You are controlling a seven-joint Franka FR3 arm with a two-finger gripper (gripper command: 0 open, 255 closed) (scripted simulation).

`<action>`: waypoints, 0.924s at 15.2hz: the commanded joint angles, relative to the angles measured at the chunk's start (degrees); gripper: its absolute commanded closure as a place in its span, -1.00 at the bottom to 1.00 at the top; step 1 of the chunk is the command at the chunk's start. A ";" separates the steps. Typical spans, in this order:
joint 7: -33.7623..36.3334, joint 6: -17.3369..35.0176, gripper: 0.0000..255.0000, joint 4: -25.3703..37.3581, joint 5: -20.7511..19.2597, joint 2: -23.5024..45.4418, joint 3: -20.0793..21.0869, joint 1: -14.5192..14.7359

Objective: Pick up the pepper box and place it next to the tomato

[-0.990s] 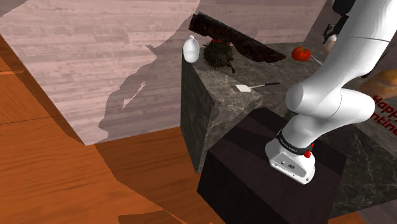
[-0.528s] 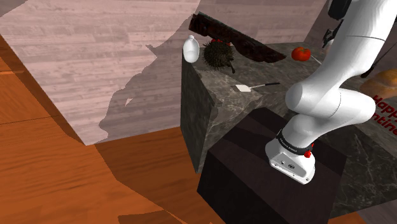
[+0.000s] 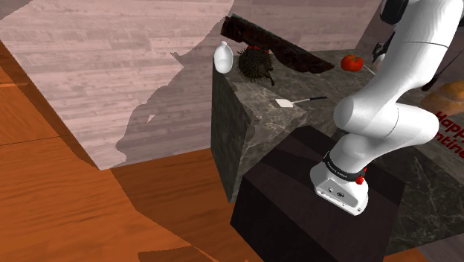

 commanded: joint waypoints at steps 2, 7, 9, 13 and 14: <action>-0.44 2.09 1.00 -1.56 0.48 0.56 0.24 -0.05; -1.13 5.20 1.00 -3.41 1.45 1.97 0.79 -0.27; -1.42 6.41 1.00 -4.04 1.87 2.60 1.04 -0.39; -2.04 8.76 1.00 -5.14 2.76 3.98 1.59 -0.68; -2.17 9.24 1.00 -5.34 2.95 4.28 1.71 -0.75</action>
